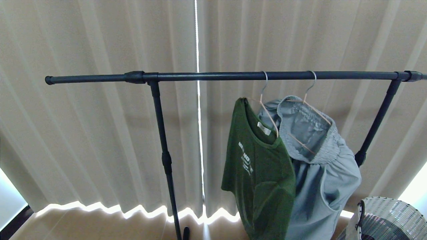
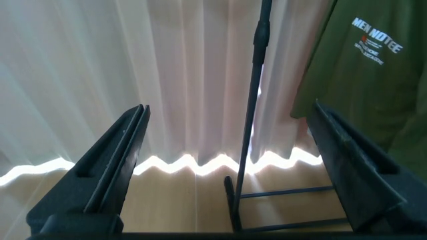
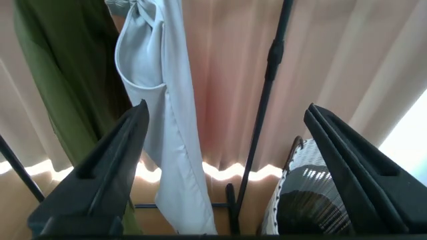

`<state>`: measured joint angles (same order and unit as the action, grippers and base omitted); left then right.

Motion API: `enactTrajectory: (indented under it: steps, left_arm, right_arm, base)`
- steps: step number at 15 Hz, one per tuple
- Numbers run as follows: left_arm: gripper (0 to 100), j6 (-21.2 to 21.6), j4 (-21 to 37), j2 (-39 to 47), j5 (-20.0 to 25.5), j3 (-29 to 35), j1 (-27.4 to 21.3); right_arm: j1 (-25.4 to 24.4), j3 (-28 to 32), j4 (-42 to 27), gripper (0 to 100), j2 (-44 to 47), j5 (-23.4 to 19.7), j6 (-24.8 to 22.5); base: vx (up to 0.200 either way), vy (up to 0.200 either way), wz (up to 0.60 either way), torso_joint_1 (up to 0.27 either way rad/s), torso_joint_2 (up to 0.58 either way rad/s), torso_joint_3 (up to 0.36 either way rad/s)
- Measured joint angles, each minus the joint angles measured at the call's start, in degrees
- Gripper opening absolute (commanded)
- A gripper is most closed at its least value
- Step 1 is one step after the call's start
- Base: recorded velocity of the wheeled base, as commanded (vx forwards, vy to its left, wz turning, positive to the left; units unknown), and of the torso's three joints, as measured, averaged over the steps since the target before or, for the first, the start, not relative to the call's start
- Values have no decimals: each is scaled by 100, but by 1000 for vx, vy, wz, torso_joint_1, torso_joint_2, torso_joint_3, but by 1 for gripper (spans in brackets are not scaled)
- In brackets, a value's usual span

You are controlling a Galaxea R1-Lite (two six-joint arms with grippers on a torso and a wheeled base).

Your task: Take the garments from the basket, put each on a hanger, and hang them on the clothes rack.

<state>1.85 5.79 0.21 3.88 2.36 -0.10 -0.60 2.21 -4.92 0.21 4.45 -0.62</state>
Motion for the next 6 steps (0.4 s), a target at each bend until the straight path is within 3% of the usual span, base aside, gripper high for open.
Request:
enactTrajectory:
  steps: [6]
  left_arm:
    - [100,0,0,0,0,0,0]
  right_arm:
    - [0,-4,0,100,0,1,-6]
  base:
    - [0,0,0,0,0,0]
